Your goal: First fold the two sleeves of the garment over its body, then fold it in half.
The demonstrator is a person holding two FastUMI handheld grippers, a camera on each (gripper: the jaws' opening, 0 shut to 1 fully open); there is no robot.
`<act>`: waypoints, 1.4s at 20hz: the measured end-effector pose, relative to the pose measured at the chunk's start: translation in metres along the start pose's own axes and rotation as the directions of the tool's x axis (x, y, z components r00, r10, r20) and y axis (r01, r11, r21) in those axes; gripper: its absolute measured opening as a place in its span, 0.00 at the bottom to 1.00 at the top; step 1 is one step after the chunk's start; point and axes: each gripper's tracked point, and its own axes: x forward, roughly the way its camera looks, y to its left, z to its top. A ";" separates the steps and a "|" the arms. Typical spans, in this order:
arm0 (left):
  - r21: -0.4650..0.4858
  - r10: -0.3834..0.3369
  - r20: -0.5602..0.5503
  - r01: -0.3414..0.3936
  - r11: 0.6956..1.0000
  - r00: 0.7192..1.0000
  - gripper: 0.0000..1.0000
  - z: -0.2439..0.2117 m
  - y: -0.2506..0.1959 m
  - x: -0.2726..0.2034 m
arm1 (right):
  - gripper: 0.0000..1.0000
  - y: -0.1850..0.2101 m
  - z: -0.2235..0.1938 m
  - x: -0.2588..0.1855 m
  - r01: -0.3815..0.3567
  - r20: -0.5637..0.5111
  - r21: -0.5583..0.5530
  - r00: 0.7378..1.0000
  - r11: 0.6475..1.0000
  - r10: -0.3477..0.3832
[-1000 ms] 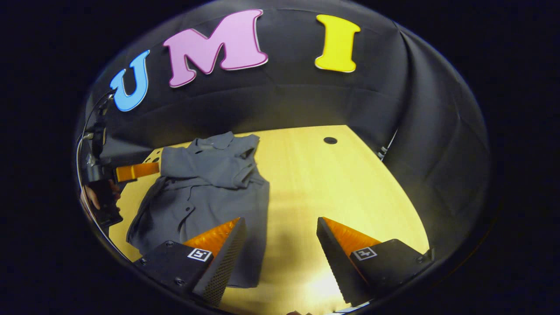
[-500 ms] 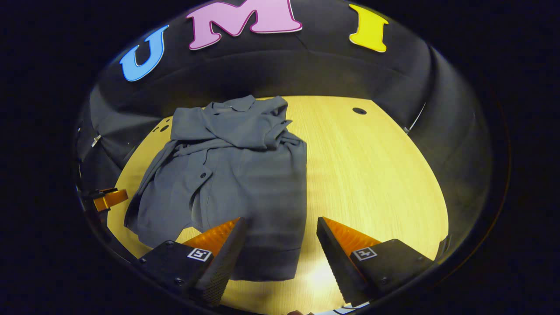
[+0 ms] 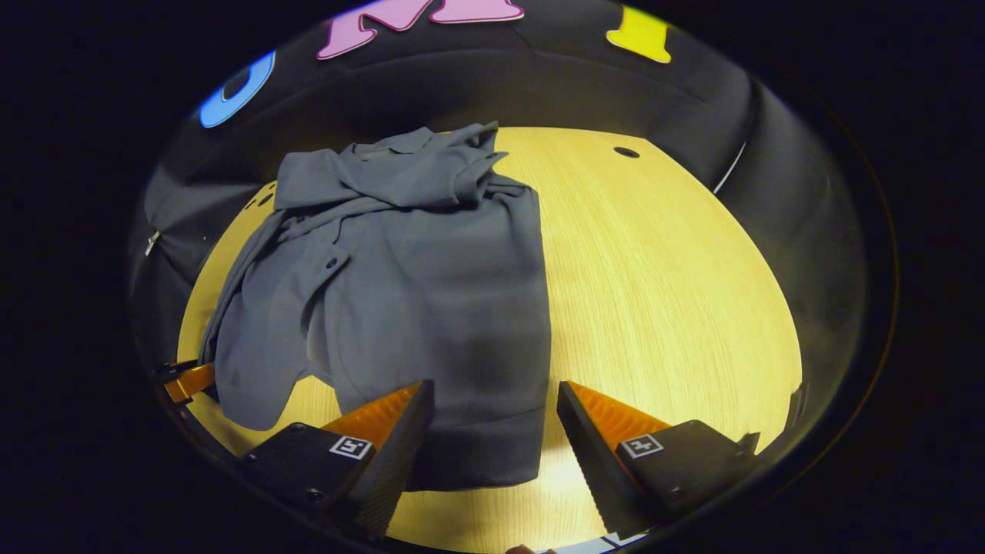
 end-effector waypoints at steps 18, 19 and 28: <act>0.057 -0.031 -0.014 0.032 0.998 0.999 0.13 -0.010 -0.037 0.014 | 0.07 0.023 -0.003 0.014 -0.005 -0.040 -0.073 0.999 0.997 0.002; 0.044 -0.039 -0.010 0.040 0.998 0.999 0.09 -0.008 -0.036 0.014 | 0.08 0.024 -0.004 0.011 -0.014 -0.048 -0.078 0.999 0.997 0.010; -0.064 -0.088 0.022 0.089 0.994 0.996 0.06 0.015 -0.036 -0.009 | 0.05 0.028 0.026 0.001 -0.045 -0.020 -0.030 0.999 0.999 0.045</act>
